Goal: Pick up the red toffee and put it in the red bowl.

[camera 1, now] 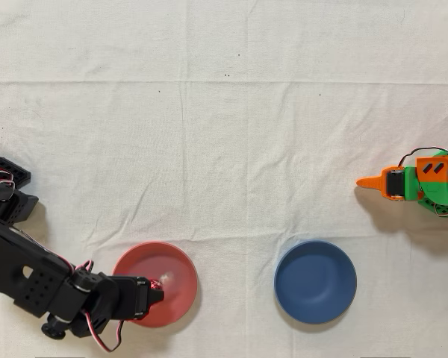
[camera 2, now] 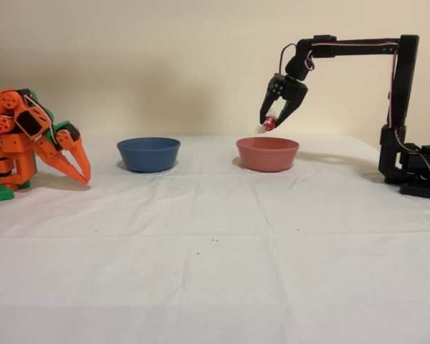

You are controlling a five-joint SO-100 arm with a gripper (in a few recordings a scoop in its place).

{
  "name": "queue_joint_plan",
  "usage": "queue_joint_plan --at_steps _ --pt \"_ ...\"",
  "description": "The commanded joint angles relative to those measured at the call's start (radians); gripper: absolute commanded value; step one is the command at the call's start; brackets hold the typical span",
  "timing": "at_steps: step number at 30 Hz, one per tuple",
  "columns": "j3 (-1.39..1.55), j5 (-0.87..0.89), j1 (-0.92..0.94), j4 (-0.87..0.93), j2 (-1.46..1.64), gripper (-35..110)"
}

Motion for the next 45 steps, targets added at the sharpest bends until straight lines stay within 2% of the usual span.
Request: queue_joint_plan --at_steps 1,11,21,23,30,39,45 --pt "-0.015 -0.026 0.014 -0.011 0.032 21" --pt "-0.018 -0.077 0.049 0.005 0.041 31" --pt "-0.012 -0.1 0.051 -0.003 0.064 32" --pt "-0.006 -0.095 0.046 0.005 0.083 27" --pt "0.009 0.0 -0.037 0.041 0.199 1" --pt "-0.011 0.249 -0.221 0.198 0.365 1" --pt "0.166 0.437 -0.308 0.081 0.571 1"
